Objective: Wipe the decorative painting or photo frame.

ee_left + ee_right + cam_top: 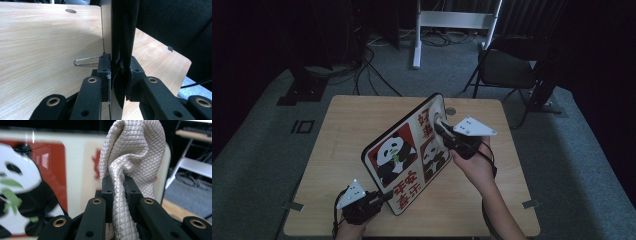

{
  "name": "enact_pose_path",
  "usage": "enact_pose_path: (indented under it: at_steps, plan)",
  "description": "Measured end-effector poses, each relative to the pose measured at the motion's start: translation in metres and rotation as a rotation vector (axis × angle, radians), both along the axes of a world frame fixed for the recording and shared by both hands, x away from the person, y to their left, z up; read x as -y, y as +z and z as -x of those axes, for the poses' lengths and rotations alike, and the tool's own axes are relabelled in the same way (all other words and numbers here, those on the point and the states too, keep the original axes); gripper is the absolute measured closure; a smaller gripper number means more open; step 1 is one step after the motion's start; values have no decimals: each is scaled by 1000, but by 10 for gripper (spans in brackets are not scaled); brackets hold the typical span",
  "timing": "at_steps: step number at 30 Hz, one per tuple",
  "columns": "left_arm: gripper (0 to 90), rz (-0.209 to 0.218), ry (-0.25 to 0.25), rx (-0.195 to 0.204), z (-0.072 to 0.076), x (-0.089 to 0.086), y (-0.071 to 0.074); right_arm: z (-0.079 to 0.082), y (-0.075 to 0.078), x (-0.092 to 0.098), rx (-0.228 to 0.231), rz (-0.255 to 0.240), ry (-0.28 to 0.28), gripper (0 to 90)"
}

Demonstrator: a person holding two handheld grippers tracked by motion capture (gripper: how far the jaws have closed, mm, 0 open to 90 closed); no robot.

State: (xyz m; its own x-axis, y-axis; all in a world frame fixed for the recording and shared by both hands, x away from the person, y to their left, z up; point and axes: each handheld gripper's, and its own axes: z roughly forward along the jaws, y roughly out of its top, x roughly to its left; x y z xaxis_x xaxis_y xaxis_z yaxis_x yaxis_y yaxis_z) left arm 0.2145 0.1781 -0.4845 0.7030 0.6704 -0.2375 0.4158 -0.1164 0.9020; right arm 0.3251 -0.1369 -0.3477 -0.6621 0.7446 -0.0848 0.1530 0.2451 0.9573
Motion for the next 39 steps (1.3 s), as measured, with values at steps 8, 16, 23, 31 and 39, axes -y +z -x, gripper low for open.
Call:
enact_pose_path:
  at_steps: [8,16,23,31,39]
  plan:
    - [781,2,4,0,0,0,0,-6,27,-20,56,2,24,815]
    - [782,-5,8,7,1,0,0,-10,34,-32,73,15,38,815]
    - [783,-13,6,7,0,0,1,-16,21,-41,59,48,32,815]
    - [781,-16,3,6,0,-1,1,-18,5,-41,33,81,29,814]
    - [778,-22,4,6,0,0,1,-14,-21,-38,-7,110,30,814]
